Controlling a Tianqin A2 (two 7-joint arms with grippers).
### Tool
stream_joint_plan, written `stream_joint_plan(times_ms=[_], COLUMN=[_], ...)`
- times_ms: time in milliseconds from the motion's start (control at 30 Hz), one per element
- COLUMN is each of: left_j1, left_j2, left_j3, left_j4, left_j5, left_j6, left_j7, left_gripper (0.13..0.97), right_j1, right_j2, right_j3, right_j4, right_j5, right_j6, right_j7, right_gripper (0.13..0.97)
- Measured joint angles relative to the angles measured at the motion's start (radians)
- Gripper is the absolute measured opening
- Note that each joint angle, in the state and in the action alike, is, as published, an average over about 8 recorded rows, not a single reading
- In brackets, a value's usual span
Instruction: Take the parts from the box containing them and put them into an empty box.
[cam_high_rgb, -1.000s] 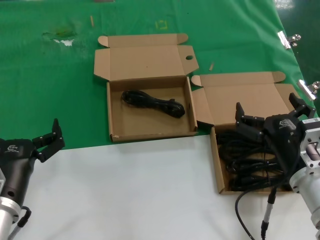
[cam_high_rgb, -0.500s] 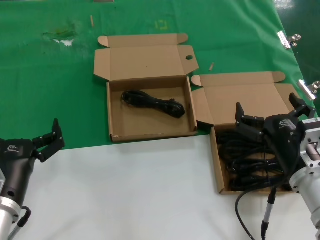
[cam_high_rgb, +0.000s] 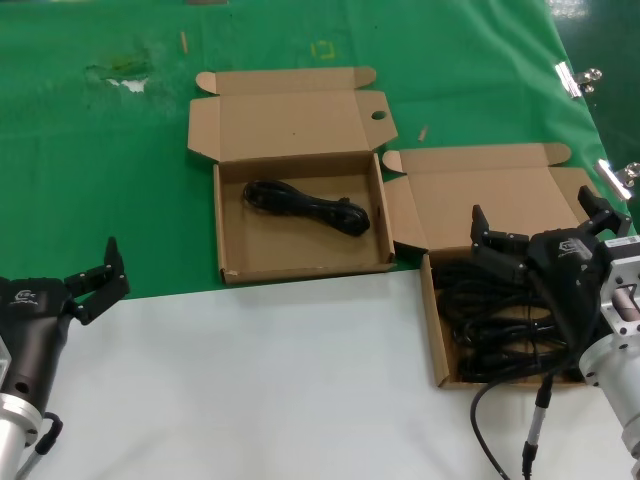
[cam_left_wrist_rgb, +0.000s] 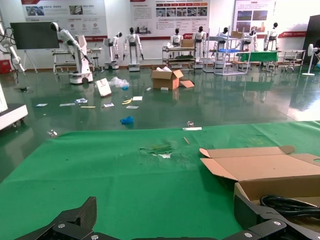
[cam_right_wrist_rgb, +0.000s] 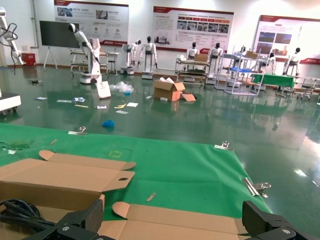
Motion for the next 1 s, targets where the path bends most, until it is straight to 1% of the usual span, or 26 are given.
stream_joint_plan(times_ms=[1000], left_j1=[0.000], left_j2=[0.000], left_j3=[0.000], left_j4=[0.000], left_j5=[0.000], left_j6=[0.000], left_j7=[0.000], left_gripper=[0.966], right_j1=[0.000], right_j2=[0.000], right_j3=[0.000], right_j4=[0.000], right_j5=[0.000], right_j6=[0.000], right_j7=[0.000], right_gripper=[0.966])
